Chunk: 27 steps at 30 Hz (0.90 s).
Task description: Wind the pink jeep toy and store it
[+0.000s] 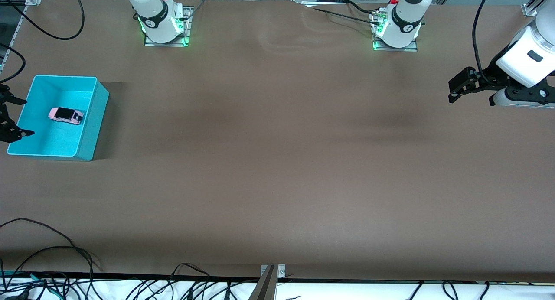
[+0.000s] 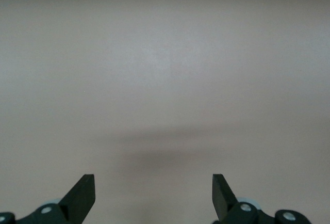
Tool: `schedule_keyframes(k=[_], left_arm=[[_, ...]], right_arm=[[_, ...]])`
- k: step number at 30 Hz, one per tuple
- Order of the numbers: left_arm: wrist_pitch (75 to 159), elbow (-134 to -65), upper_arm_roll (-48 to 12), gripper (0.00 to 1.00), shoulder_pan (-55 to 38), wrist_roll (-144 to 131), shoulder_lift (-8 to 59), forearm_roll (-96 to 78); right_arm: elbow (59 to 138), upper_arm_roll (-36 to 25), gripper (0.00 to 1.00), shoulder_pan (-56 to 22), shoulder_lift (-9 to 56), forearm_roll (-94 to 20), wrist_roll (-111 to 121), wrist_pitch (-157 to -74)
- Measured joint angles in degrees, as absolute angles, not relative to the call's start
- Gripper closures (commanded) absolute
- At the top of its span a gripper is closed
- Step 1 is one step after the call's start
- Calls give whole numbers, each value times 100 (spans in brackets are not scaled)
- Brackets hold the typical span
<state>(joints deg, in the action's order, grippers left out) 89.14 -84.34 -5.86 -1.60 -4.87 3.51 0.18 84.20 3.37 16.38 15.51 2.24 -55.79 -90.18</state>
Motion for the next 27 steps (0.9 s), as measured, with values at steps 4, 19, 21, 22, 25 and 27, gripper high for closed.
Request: schedule_keyframes(k=[4,19,21,22,25,27], left_arm=[[8914,-8434,-586,0,-160,-487,351,18],[8777,-8436,-585,0,-151,-487,362,18],[8770,-8436,-581,0,-141,-487,364,18],[8770,-8436,-577,0,-136,-487,364,18],[8767,-8435,-566,0,-128,-487,365,18],[8764,-8435,-565,0,-127,-487,366,18]], right_arm=[[8247,393,0,1529,1592,354,-5470,-8983],[8359,551,0,1430,1347,648,-3203,-9200],[8513,553,0,1420,1205,648,-2876,-9277],[8594,556,0,1407,1132,648,-2719,-9310],[8842,563,0,1302,908,648,-2200,-9364],[9017,561,0,1159,757,647,-1869,-9376]])
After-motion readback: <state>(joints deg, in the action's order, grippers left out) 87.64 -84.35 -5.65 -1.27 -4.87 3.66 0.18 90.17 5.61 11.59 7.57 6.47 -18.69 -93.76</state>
